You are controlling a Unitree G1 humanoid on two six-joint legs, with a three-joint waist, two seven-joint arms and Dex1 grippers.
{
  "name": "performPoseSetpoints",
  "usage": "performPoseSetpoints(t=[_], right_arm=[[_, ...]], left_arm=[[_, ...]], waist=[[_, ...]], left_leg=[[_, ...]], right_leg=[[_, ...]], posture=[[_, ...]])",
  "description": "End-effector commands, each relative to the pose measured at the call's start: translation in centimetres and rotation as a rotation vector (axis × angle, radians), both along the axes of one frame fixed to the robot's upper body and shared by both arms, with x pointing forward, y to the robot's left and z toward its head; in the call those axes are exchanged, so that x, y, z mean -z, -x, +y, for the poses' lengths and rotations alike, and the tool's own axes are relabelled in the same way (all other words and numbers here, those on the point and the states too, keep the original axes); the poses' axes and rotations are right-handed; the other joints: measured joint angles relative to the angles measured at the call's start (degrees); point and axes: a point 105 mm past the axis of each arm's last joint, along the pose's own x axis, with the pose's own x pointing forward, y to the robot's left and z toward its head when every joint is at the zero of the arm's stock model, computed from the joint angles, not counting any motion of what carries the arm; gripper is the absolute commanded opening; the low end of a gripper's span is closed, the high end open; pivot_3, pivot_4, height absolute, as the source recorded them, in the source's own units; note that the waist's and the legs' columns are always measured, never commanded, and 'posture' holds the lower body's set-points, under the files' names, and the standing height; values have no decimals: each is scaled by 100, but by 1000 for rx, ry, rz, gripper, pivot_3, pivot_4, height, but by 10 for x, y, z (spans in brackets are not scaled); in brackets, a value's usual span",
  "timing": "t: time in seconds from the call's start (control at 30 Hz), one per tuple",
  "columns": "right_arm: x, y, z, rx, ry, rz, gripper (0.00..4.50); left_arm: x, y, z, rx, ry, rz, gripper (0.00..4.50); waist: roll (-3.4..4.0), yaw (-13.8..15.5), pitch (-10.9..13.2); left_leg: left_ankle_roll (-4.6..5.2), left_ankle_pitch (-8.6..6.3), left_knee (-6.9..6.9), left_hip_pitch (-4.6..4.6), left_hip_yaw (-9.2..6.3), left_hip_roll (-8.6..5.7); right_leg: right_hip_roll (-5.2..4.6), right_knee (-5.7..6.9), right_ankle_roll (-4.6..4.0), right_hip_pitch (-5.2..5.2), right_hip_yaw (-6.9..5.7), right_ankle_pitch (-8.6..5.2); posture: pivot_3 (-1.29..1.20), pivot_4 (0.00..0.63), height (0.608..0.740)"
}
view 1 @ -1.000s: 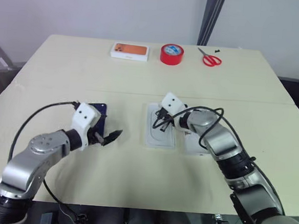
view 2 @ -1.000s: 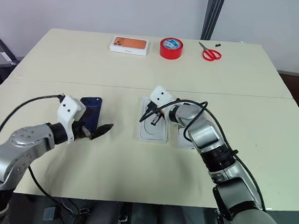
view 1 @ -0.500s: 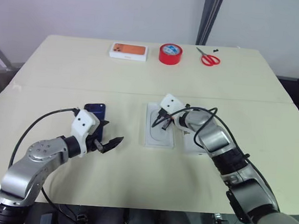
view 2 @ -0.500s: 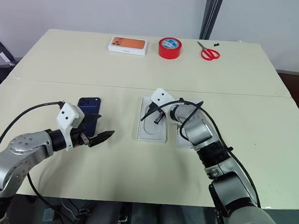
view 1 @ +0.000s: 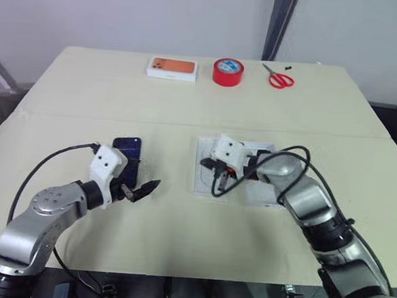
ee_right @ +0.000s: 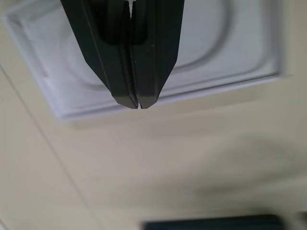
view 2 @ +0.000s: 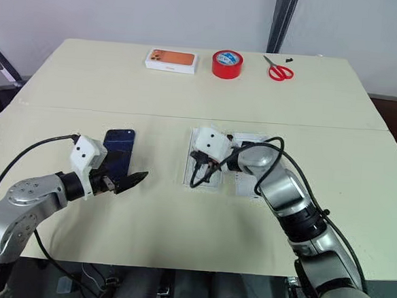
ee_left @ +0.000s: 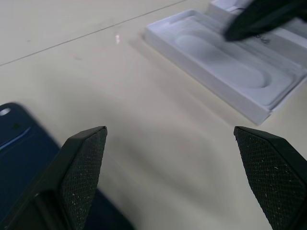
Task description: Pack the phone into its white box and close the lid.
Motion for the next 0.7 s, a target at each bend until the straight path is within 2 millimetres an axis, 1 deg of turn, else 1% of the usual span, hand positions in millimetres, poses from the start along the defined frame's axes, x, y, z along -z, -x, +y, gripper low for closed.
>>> performPoseSetpoints(t=[0.03, 0.1, 0.2, 0.33, 0.37, 0.43, 0.5, 0.57, 0.7], right_arm=[[6, 16, 4, -75, 50, -2, 70], [9, 16, 4, -71, 61, 0, 70], [5, 14, 8, -69, 49, -9, 70], [-18, 2, 22, -48, -46, -58, 70], [-25, -1, 29, -44, -80, -59, 70], [-32, -6, 42, -39, -114, -62, 70], [-30, -9, 57, -30, -121, -60, 14], [-24, -10, 73, -36, -112, -63, 14], [-6, -14, 95, -29, -39, -93, 14]], left_arm=[[-10, -1, 9, -49, 17, -12, 4468], [-11, -2, 14, -78, 31, 1, 4468], [-11, -3, 23, -131, 46, 27, 4468], [-15, -5, 38, -228, 95, 49, 4468], [-18, -9, 48, -287, 140, 61, 4468], [-19, -14, 66, -398, 186, 91, 4468], [-18, -17, 80, -491, 223, 129, 4484], [-14, -20, 93, -575, 227, 183, 4484], [-9, -28, 99, -645, 324, 318, 4484]], waist=[[0, -3, 0], [0, -24, 0], [1, -29, 0], [0, -31, 0], [1, -25, 1], [0, -24, 0], [-2, -22, -1], [-5, -21, -2], [-7, 3, -2]], left_leg=[[0, 0, 0, 0, 0, 0], [0, 0, 0, 0, 0, 0], [-1, 1, 0, 1, -1, 2], [-1, 1, 1, 1, -1, 2], [-2, 1, 1, 1, -1, 2], [-4, 2, 2, 1, -2, 2], [-5, 3, 3, 1, -4, 2], [-5, 3, 5, 1, -4, 0], [-5, 3, 11, 0, -4, -2]], right_leg=[[0, 0, 0, 0, 0, 0], [0, 1, 0, -2, 0, 0], [0, 3, 0, -3, 0, 0], [0, 3, 0, -3, 0, 0], [1, 3, 0, -3, 0, 0], [2, 9, 1, -5, -2, 0], [3, 13, 1, -5, -5, 1], [4, 13, 2, -5, -5, 1], [4, 16, 2, -4, -8, 1]], posture=[[0, 150, 725], [0, 150, 725], [0, 150, 725], [0, 150, 725], [0, 150, 725], [0, 150, 725], [0, 150, 725], [0, 150, 725], [0, 150, 725]])
